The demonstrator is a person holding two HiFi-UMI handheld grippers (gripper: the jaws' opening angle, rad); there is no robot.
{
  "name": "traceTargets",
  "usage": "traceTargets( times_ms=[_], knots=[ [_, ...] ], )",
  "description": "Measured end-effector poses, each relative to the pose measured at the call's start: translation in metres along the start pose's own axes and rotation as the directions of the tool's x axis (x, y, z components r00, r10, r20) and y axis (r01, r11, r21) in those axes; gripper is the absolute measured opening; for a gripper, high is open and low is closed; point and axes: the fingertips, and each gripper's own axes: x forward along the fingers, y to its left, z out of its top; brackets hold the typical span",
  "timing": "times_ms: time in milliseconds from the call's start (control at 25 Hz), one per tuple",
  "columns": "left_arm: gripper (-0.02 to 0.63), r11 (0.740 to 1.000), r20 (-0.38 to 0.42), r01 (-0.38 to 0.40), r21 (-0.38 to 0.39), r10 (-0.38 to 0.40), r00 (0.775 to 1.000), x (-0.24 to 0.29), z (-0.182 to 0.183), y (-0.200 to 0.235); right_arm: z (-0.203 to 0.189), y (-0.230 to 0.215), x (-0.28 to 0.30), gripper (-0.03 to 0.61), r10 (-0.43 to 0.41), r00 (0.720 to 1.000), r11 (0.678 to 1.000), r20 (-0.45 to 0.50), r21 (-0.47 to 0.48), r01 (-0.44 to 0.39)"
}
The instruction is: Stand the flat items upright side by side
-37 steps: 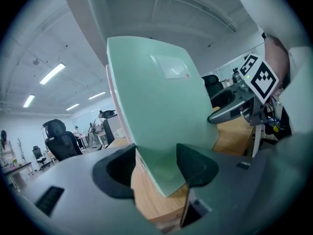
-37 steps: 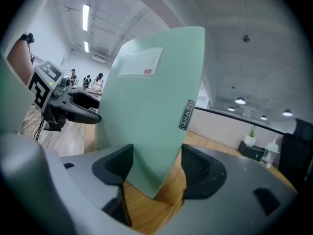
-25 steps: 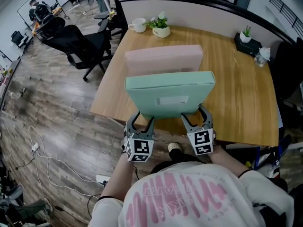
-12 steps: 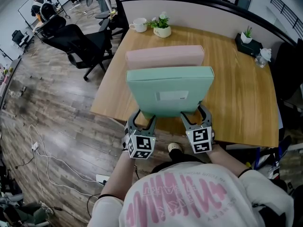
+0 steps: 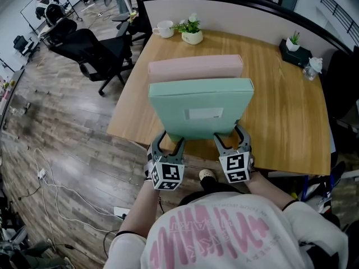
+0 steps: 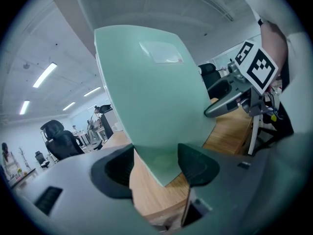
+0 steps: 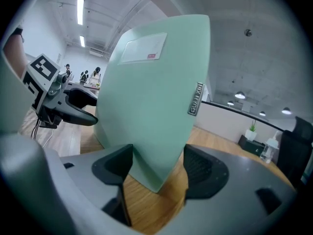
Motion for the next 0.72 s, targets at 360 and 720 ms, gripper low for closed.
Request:
traceTargets(
  times_ms=[360,720],
  knots=[
    [0.27,1.0,-0.072,0.014,0.011,-0.013,0.997,-0.004,-0.017,-0.009,0.003,-0.002,0.013,0.314,0.011,1.0,1.0,-0.011,-0.026,-0.012],
    [0.27,1.0,-0.126,0.029,0.008,-0.028,0.992,0.013,-0.014,-0.002,0.002,-0.006,0.013,0.314,-0.002,1.0,1.0,-0.016,-0.009,0.002]
  ],
)
